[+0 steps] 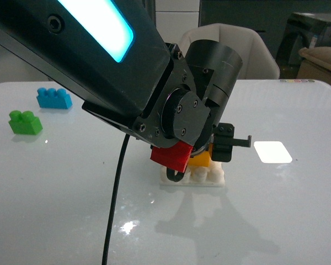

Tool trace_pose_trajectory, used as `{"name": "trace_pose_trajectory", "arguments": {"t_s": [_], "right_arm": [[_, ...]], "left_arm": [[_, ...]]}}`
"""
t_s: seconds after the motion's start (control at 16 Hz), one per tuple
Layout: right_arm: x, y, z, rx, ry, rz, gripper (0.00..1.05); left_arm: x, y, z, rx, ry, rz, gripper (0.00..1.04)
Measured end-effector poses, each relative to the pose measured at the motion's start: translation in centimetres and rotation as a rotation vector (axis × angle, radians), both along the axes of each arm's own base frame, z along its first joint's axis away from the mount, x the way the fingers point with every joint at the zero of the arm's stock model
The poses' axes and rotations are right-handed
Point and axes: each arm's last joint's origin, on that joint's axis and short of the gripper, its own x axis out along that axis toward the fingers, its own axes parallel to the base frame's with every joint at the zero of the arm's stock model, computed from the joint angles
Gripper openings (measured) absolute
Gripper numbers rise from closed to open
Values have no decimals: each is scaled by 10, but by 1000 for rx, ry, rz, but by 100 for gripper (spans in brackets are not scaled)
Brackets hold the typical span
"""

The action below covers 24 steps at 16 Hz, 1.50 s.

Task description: Insert yellow block into base center

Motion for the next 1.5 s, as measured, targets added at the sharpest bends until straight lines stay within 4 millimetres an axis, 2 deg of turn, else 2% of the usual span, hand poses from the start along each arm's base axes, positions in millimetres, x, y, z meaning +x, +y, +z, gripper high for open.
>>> {"name": "trace_pose_trajectory", "arguments": {"t_s": [0.5, 0.81, 0.94, 1.19, 1.44, 1.5], "right_arm": [[0, 0, 0, 0, 0, 0, 98], [0, 0, 0, 0, 0, 0, 98], [0, 0, 0, 0, 0, 0, 98], [0, 0, 0, 0, 0, 0, 98], [0, 0, 0, 0, 0, 0, 98], [0, 0, 0, 0, 0, 0, 98]], "left_arm": [[-5, -3, -4, 27, 11, -22, 57], [-1, -5, -3, 38, 10, -15, 57], [1, -7, -13, 44, 25, -14, 57], [1, -7, -12, 34, 25, -16, 57], [3, -9, -10, -25, 1, -40, 97], [3, -9, -8, -32, -10, -41, 99]]}}
